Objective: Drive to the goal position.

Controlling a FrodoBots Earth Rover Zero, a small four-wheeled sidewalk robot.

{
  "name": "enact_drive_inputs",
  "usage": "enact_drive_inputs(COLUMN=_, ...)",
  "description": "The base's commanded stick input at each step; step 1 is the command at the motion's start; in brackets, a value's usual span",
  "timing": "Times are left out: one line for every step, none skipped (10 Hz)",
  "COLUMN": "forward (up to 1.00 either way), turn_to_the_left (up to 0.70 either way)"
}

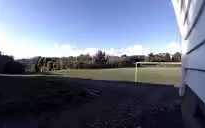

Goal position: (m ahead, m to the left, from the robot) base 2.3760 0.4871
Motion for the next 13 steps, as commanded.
enact_drive_inputs(forward=0.04, turn_to_the_left=0.0)
enact_drive_inputs(forward=0.04, turn_to_the_left=0.0)
enact_drive_inputs(forward=0.04, turn_to_the_left=0.0)
enact_drive_inputs(forward=0.04, turn_to_the_left=0.0)
enact_drive_inputs(forward=0.04, turn_to_the_left=0.0)
enact_drive_inputs(forward=0.04, turn_to_the_left=0.0)
enact_drive_inputs(forward=0.04, turn_to_the_left=0.0)
enact_drive_inputs(forward=0.04, turn_to_the_left=0.0)
enact_drive_inputs(forward=0.04, turn_to_the_left=0.0)
enact_drive_inputs(forward=0.04, turn_to_the_left=0.0)
enact_drive_inputs(forward=0.04, turn_to_the_left=0.0)
enact_drive_inputs(forward=0.04, turn_to_the_left=0.0)
enact_drive_inputs(forward=0.02, turn_to_the_left=0.0)
